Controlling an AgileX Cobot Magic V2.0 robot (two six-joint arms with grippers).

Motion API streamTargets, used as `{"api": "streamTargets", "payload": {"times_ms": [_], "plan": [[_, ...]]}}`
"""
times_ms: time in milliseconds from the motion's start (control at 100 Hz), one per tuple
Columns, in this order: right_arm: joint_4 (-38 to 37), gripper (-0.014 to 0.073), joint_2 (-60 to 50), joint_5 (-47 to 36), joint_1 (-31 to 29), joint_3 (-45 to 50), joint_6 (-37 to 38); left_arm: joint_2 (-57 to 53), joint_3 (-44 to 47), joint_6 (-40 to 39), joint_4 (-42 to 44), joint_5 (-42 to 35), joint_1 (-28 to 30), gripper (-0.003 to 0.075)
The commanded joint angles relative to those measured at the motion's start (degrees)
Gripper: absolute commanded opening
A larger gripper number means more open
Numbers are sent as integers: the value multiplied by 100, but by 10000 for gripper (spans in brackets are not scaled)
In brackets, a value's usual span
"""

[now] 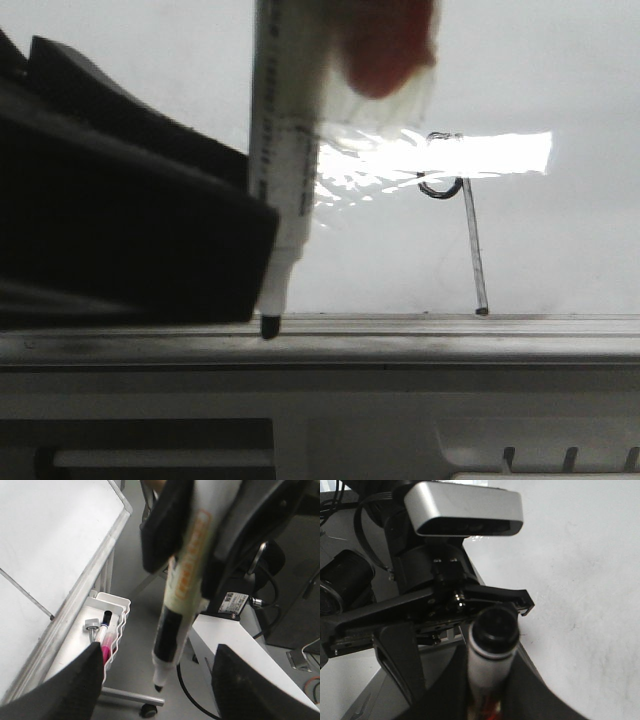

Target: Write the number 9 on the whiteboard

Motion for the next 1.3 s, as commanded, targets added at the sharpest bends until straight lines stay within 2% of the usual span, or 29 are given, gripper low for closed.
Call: {"api": "streamTargets", "payload": {"times_ms": [0,210,470,540,610,780,1060,1110,1180,1290], "plan": [[76,-67,31,-369,17,-211,-64,-62,-166,200,-623,370,1,420],[201,-67,169,-369,31,-211,-64,-62,-166,230,-717,383,1,419],[201,-67,264,-500,390,-211,-64,-62,-166,230,-800,324,1,410],[201,-67,279,-607,403,-211,-64,-62,-166,219,-692,324,1,364],[201,-67,304,-717,403,-211,-64,-62,-166,219,-575,324,1,286],[289,-67,304,-747,403,-211,-64,-62,-166,219,-512,324,1,-19],[447,-56,304,-438,403,-211,-64,-62,-154,219,-549,324,1,-19],[485,-20,304,-416,403,-211,-64,-62,-147,219,-549,324,1,-18],[485,94,304,-416,403,-211,-64,-62,-147,191,-549,324,1,-19],[501,383,263,-531,403,-211,-64,-62,-93,-206,-549,355,1,-19]]}}
